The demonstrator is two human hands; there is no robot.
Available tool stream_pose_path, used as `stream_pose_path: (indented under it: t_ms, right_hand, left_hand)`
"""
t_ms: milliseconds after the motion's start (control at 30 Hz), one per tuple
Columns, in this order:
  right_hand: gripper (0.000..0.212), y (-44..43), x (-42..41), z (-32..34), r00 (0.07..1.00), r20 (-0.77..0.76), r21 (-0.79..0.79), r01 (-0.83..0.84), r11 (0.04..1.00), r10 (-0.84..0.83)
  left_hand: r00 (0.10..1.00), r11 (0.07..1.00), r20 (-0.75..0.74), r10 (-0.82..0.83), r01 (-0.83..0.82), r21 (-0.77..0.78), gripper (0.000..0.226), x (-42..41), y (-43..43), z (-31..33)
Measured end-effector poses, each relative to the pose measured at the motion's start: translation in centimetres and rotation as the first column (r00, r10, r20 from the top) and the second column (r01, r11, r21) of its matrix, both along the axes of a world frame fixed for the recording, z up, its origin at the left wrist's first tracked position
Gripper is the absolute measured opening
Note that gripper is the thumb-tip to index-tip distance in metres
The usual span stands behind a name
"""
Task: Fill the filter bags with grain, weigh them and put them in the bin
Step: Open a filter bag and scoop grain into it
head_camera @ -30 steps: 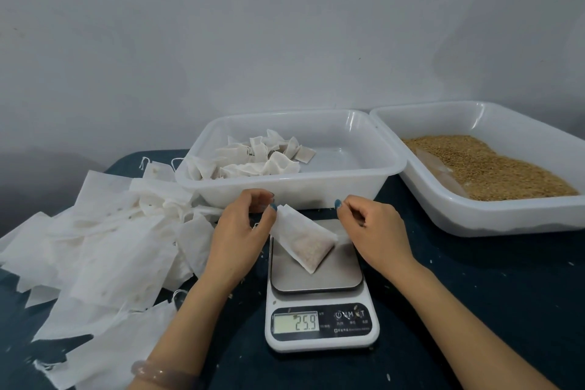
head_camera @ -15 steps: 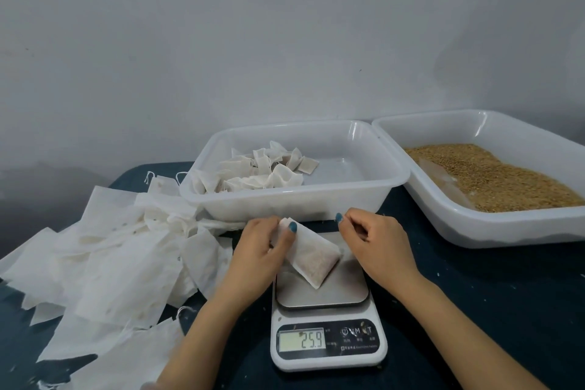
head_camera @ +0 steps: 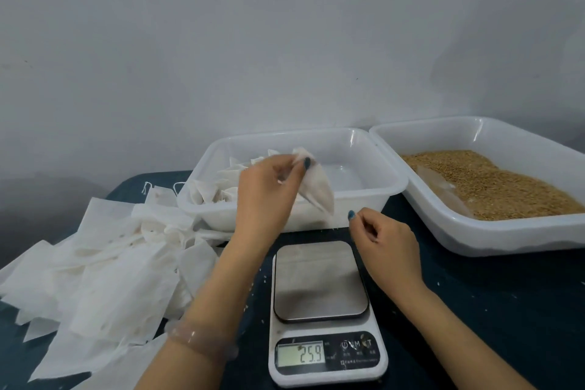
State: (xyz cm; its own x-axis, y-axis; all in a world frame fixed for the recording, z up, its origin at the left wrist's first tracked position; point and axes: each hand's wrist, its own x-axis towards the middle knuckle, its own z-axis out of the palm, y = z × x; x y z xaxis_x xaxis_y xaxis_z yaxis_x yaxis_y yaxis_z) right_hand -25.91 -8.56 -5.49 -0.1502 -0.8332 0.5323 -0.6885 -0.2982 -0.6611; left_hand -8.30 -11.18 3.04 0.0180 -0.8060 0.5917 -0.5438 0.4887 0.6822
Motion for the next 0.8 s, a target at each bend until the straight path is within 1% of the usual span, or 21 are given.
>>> stream_pose_path:
  t_ms: [33,100,133,200,267,300,367,400,433,500,533,600,700,800]
  right_hand:
    - [0.046,-0.1,-0.1,0.0,0.999,0.037,0.012,-0.006,1.000,0.005]
    - [0.046,-0.1,-0.1,0.0,0.998,0.063,0.027,-0.021,0.999,0.019]
    - [0.046,-0.1,-0.1,0.0,0.998,0.059,0.026,-0.026,0.999,0.024]
    - [0.046,-0.1,0.0,0.0,0.999,0.044,0.010,-0.031,0.999,0.031]
    - [0.046,0.0,0.1,-0.1,0.999,0.020,0.001,-0.025,1.000,0.025]
    - [0.046,-0.1,0.1,-0.1,1.000,0.004,0.004,-0.019,1.000,0.019]
    - [0.043,-0.1,0.1,-0.2,1.000,-0.019,0.014,-0.011,1.000,0.011]
    - [0.043,-0.1,0.1,-0.2,1.000,-0.027,0.018,-0.008,1.000,0.008]
    - [0.042,-0.1,0.1,-0.2,0.999,-0.034,0.021,-0.005,1.000,0.006]
    - [0.041,-0.1,0.1,-0.2,0.999,-0.040,0.022,-0.004,1.000,0.005]
    - [0.040,-0.1,0.1,-0.2,0.999,-0.041,0.022,-0.005,1.000,0.006]
    - [0.040,0.0,0.1,-0.2,0.999,-0.048,0.028,-0.005,1.000,0.007]
    - [0.040,0.0,0.2,-0.2,0.998,-0.059,0.041,-0.006,0.999,0.009]
    - [0.040,0.0,0.2,-0.3,0.997,-0.074,0.044,-0.019,0.999,0.022]
  left_hand:
    - [1.000,0.999,-0.027,0.016,-0.015,0.038,0.031,-0.4,-1.0,0.6]
    - [0.997,0.992,-0.070,0.040,-0.032,0.120,0.036,-1.1,-2.6,1.6]
    - [0.995,0.987,-0.070,0.065,-0.054,0.154,0.035,-1.4,-3.3,1.7]
    - [0.994,0.967,-0.015,0.106,-0.100,0.234,0.031,-1.9,-4.4,1.5]
    - [0.992,0.927,0.084,0.092,-0.116,0.356,0.029,-2.2,-5.3,0.9]
    - [0.984,0.902,0.163,0.068,-0.130,0.412,0.030,-2.4,-5.6,0.4]
    - [0.940,0.862,0.340,0.016,-0.186,0.472,0.029,-2.8,-5.6,-0.4]
    - [0.911,0.851,0.412,0.006,-0.222,0.476,0.027,-2.9,-5.7,-0.8]
    - [0.875,0.847,0.483,0.016,-0.269,0.458,0.028,-3.1,-5.7,-1.2]
    - [0.780,0.849,0.620,0.086,-0.383,0.363,0.040,-3.2,-5.4,-1.8]
    - [0.737,0.849,0.664,0.125,-0.426,0.312,0.045,-3.1,-5.2,-2.1]
    - [0.682,0.845,0.710,0.176,-0.475,0.247,0.051,-3.0,-5.1,-2.5]
    - [0.628,0.844,0.746,0.222,-0.507,0.176,0.057,-3.0,-4.7,-2.9]
    - [0.567,0.850,0.766,0.304,-0.525,0.051,0.054,-2.8,-3.7,-2.7]
